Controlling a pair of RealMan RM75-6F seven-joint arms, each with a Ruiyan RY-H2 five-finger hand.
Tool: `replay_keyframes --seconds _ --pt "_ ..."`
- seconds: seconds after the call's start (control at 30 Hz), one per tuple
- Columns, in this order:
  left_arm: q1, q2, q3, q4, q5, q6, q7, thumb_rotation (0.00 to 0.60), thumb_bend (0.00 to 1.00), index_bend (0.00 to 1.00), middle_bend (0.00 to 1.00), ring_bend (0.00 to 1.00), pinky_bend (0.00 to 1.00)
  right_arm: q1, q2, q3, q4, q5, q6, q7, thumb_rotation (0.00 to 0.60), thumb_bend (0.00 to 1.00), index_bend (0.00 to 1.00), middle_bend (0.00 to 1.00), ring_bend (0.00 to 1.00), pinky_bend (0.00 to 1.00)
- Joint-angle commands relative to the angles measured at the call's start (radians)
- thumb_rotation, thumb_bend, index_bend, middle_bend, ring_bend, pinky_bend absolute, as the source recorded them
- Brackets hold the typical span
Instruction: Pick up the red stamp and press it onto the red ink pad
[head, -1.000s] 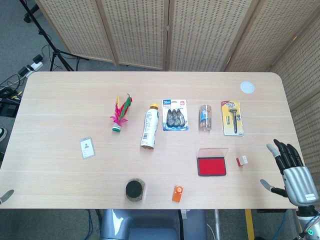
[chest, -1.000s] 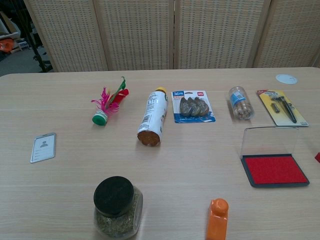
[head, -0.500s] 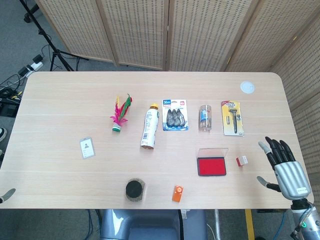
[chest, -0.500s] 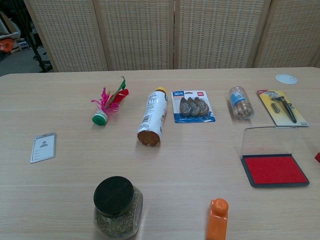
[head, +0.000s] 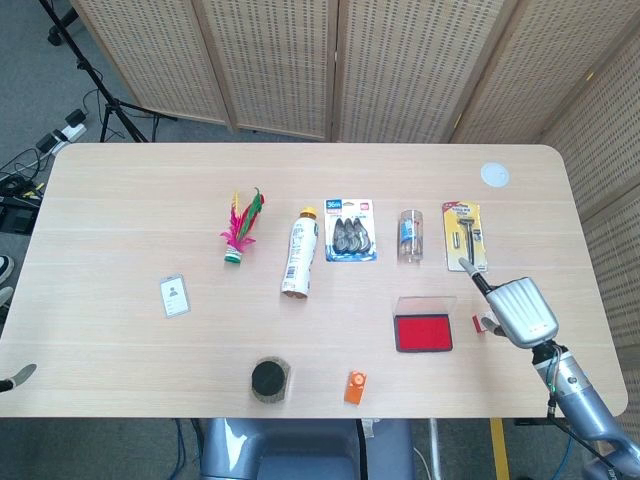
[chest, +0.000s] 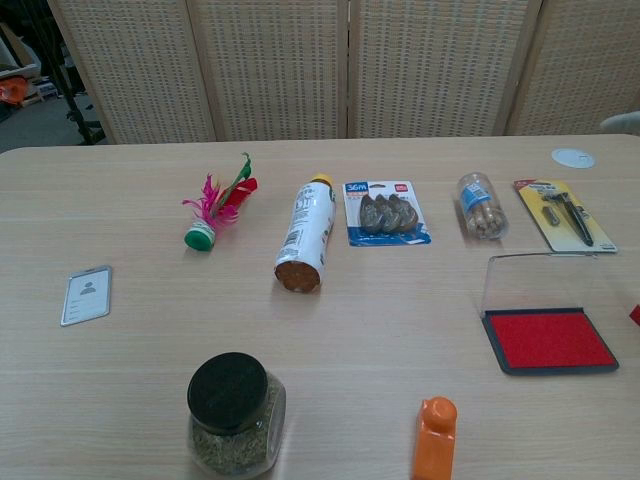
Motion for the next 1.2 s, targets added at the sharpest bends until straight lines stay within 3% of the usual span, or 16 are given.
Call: replay_keyframes --seconds 0.03,0.23,0.47,0.73,1.2 --pt "-0.012 -0.003 -0.007 -0.005 -0.02 -0.025 0.015 0.6 0.0 0.0 0.0 0.0 0.0 0.037 -0.039 0.007 0.021 0.04 -0.07 -0.033 0.6 0.0 0.0 0.94 1.0 1.0" --pt "-0.032 -0.007 -0.017 -0.014 -0.059 -0.073 0.044 0.6 0.0 0.0 0.0 0.0 0.0 0.069 -0.089 0.014 0.046 0.119 -0.152 -0.086 0.6 0.0 0.0 0.95 1.0 1.0" --pt "-0.042 -0.014 -0.018 -0.015 -0.072 -0.095 0.065 0.6 0.0 0.0 0.0 0.0 0.0 0.06 -0.115 0.009 0.077 0.169 -0.143 -0.134 0.6 0.0 0.0 0.95 1.0 1.0" --pt "-0.042 -0.018 -0.016 -0.02 -0.073 -0.097 0.081 0.6 0.0 0.0 0.0 0.0 0.0 0.041 -0.105 -0.022 0.076 0.164 -0.112 -0.147 0.6 0.0 0.0 0.94 1.0 1.0" --pt "-0.037 -0.027 -0.011 -0.023 -0.063 -0.085 0.103 0.6 0.01 0.0 0.0 0.0 0.0 0.028 -0.175 -0.068 0.195 0.147 -0.09 -0.116 0.6 0.0 0.0 0.94 1.0 1.0"
